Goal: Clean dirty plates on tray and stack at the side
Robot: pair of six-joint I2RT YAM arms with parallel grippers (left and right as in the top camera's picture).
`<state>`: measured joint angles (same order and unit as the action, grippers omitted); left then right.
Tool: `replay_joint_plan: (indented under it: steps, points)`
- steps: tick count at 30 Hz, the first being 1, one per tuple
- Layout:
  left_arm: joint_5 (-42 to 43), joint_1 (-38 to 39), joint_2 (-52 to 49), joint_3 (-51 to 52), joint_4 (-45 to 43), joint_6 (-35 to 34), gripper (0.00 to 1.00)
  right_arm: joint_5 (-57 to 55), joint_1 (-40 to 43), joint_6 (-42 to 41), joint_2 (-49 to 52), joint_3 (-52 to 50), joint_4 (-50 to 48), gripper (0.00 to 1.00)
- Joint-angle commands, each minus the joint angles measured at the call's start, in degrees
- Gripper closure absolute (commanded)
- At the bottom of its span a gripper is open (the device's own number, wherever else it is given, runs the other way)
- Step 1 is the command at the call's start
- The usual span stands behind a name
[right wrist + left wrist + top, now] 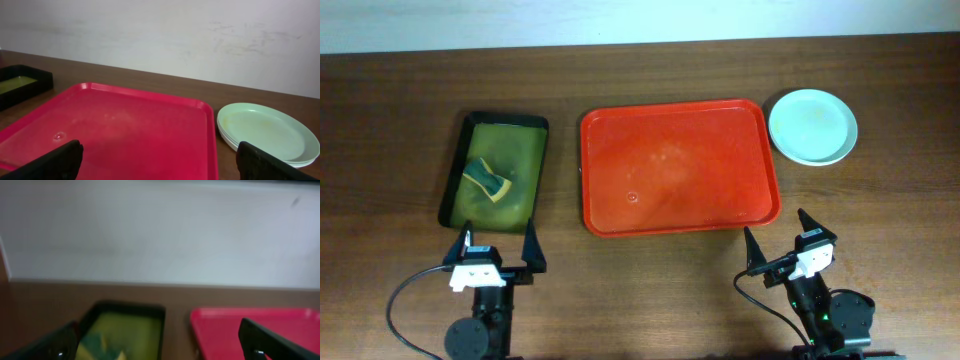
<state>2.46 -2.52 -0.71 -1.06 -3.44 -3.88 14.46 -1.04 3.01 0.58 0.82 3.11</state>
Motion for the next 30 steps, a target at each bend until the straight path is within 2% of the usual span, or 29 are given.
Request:
replay_joint_plan:
  steps: [1,13,30]
  points:
    - [-5.1,0.3,0.4,0.6,6.4,0.9,0.01,-0.1,0.5,-0.3,-0.4,-0.5,0.1,0.02]
    - [-4.5,0.2,0.4,0.6,8.2,8.1,0.01,-0.1,0.5,-0.3,-0.4,-0.5,0.1,0.02]
    - [-4.4,0.2,0.4,0.6,8.1,8.1,0.01,-0.1,0.5,-0.3,-0.4,-0.5,0.1,0.02]
